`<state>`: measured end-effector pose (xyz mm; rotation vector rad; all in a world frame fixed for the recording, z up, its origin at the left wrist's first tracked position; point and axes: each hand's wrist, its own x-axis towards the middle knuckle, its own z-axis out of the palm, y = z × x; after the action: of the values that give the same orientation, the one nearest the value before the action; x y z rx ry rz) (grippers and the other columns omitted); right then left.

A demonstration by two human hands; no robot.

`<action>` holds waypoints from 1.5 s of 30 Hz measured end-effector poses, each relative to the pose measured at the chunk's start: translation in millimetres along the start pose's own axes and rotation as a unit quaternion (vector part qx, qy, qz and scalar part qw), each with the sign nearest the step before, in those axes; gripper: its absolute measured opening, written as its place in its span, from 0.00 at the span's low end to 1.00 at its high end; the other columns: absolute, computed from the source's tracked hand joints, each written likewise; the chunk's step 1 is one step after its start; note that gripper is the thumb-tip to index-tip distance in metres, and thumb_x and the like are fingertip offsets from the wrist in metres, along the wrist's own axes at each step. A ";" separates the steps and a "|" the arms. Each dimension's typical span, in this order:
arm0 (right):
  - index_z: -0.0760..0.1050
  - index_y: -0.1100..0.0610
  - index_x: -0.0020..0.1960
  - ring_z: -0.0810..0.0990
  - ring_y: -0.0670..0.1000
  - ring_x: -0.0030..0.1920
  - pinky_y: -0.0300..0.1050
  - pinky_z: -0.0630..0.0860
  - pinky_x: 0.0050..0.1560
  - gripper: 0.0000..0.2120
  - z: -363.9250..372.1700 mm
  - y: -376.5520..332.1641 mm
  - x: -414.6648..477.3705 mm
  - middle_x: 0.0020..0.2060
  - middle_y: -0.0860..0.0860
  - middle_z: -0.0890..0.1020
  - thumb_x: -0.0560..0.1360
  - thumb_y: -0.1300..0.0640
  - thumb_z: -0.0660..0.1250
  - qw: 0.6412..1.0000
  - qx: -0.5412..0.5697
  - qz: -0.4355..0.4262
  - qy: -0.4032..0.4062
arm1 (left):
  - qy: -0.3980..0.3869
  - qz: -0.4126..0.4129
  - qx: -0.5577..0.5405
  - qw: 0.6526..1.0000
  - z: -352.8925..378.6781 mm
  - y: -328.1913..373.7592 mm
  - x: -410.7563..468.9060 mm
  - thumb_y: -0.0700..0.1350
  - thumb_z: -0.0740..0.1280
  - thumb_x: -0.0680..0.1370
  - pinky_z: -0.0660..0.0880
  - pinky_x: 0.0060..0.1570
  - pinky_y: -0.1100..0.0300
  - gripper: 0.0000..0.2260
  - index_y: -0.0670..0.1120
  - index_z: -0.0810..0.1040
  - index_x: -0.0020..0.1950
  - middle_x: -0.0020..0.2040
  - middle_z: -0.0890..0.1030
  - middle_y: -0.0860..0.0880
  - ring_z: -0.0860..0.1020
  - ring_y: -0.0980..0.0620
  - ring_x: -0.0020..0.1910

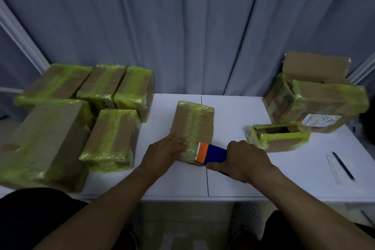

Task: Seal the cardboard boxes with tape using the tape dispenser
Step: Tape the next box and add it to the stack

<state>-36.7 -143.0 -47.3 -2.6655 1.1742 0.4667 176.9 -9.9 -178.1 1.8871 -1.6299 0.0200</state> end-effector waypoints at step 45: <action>0.69 0.52 0.52 0.79 0.51 0.44 0.44 0.75 0.43 0.35 5.7 -2.9 18.2 0.47 0.51 0.79 0.67 0.21 0.66 0.999 0.031 -0.018 -0.030 | -0.014 0.041 0.060 0.997 -7.2 -25.7 2.8 0.39 0.68 0.73 0.81 0.52 0.50 0.14 0.42 0.84 0.57 0.55 0.84 0.44 0.83 0.45 0.51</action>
<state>-24.1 -151.8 -59.1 -2.5966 1.1040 0.4942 203.3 -8.2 -182.7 1.9150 -1.7599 0.1279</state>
